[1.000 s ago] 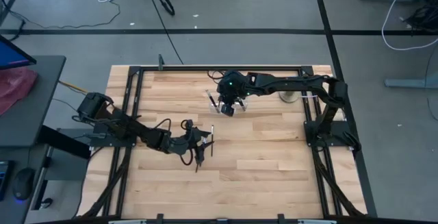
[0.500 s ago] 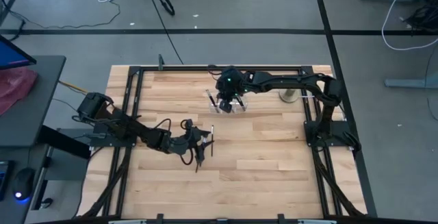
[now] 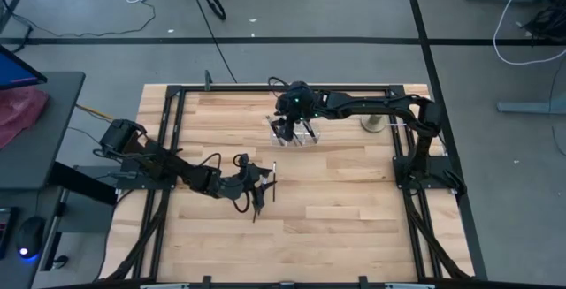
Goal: Put items in baskets/containers
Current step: Put the black eyeshadow brush into the transparent organizer
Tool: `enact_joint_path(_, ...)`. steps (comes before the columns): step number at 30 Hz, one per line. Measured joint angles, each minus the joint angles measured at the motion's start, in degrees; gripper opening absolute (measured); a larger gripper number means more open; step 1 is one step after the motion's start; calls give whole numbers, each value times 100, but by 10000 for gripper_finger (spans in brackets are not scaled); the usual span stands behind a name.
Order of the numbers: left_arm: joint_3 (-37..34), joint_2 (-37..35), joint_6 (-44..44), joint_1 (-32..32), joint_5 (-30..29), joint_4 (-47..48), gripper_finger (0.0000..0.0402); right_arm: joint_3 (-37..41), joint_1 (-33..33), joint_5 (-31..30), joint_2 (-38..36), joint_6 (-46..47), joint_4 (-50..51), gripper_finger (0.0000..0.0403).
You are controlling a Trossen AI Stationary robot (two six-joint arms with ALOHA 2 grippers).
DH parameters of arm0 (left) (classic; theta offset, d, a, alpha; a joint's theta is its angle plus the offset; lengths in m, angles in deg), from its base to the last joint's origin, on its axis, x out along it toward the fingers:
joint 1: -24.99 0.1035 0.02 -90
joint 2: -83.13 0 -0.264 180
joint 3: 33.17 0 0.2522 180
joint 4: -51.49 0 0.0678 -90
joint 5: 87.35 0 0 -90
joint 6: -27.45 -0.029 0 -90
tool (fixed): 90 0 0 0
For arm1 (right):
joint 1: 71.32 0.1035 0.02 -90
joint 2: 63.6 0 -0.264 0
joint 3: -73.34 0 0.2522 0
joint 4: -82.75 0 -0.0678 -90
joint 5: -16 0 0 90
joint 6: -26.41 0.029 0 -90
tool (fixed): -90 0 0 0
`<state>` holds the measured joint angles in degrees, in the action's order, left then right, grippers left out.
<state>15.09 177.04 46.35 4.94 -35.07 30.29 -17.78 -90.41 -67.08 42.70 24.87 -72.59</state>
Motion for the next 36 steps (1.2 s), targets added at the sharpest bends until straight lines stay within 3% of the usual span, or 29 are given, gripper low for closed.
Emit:
enact_joint_path(8, 0, 0, -1, 0, 0, 1, 197, 0, 79, -32, -22, 74, -320, 191)
enact_joint_path(14, 0, 0, 13, -32, -18, 186, 197, 366, 808, -194, -223, 83, -455, 167)
enact_joint_path(19, 0, 0, 597, -364, -451, 929, 197, 1312, 1791, -1282, -763, 182, -597, 140)
enact_joint_path(26, -1, 0, 2102, -1052, -600, 1694, 197, 2945, 3127, -2964, -1534, 1278, -1113, 107)
enact_joint_path(31, 0, 0, 2854, -1476, -599, 1788, 197, 4009, 3633, -3295, -1700, 1889, -2379, 94)
enact_joint_path(36, 41, 202, 3494, -1596, -548, 1860, 197, 4763, 3695, -3353, -1705, 1755, -3955, 89)
